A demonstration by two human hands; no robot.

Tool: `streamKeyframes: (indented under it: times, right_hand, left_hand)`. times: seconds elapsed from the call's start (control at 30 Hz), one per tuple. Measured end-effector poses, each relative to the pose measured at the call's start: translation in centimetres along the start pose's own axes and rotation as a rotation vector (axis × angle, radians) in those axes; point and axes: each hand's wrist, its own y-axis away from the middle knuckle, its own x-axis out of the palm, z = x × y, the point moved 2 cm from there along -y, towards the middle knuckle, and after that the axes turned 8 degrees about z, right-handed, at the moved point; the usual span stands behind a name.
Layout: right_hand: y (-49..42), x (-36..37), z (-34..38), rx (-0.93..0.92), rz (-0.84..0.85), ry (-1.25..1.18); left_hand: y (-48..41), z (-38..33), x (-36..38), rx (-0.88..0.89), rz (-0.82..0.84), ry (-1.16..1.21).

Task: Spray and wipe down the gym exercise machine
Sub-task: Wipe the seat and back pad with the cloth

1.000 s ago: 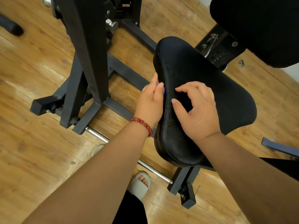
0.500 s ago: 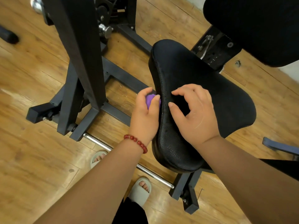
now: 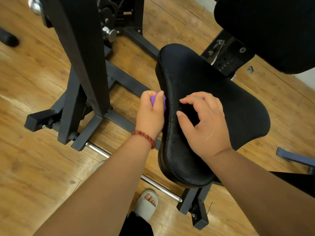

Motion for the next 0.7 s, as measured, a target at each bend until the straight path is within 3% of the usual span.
streamKeyframes:
  times: [0.1, 0.3, 0.57, 0.7]
  right_hand:
    - [0.0, 0.0, 0.0, 0.004, 0.002, -0.006]
    - [-0.2, 0.0, -0.1, 0.004, 0.023, -0.029]
    - [-1.3, -1.4, 0.5, 0.059, 0.155, -0.035]
    - [-3.7, -1.4, 0.4, 0.028, 0.155, 0.011]
  left_hand:
    - [-2.5, -0.7, 0.3, -0.106, -0.016, 0.021]
    - [2.5, 0.3, -0.6, 0.064, 0.060, -0.050]
    - [-5.0, -2.4, -0.6, -0.006, -0.050, -0.008]
    - [-3.6, -2.1, -0.5, 0.002, -0.052, 0.017]
